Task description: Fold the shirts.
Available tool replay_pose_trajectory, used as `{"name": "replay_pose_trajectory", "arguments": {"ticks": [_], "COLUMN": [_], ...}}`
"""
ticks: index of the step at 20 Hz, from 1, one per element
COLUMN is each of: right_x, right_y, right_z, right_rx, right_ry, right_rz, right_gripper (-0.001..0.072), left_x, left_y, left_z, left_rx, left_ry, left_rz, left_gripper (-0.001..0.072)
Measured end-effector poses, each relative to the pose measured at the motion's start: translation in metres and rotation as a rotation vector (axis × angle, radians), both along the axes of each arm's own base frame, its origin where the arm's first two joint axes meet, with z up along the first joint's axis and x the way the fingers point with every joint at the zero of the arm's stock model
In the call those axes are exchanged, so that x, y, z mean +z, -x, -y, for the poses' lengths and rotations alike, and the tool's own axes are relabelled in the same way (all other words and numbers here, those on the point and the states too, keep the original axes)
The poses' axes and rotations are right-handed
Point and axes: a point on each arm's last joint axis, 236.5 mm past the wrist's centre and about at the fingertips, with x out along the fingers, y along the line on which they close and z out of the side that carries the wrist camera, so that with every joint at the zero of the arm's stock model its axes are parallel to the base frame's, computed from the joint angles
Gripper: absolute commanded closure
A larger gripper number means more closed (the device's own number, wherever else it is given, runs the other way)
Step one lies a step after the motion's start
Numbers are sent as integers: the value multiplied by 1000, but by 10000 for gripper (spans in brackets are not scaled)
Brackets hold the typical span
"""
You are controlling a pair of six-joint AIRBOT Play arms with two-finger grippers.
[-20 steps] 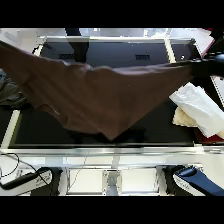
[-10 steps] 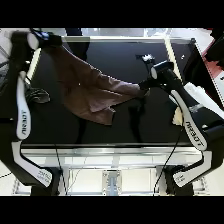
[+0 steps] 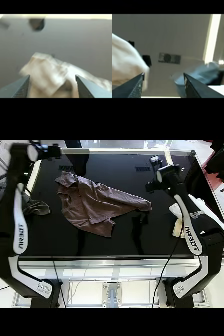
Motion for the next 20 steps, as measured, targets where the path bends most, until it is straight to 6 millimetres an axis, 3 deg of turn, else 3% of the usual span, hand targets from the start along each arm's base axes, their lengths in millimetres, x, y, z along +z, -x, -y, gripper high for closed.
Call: {"name": "replay_pose_trajectory", "arguments": {"ticks": [3,4,7,10,15,20], "right_x": [5,6,7,8,6,12], "right_y": [10,11,15,20,25,28], "right_z": [-5,-12,-36,-57,-66,-67], "right_rx": [-6,4,46,92,117,123], "right_ry": [-71,-97,-154,-180,-187,-187], "right_rz": [-41,-47,-61,-73,-94,-92], "right_gripper": [161,161,161,161,161,161], "left_x": [-46,-68,-136,-192,-248,-272], "left_y": [58,81,147,195,241,246], "left_z": [-41,-44,-20,12,53,82], "left_rx": [134,158,172,232,365,405], "left_ry": [63,94,233,442,755,873], "left_rz": [-229,-308,-477,-529,-559,-540], "left_gripper": [94,95,94,95,109,130]}}
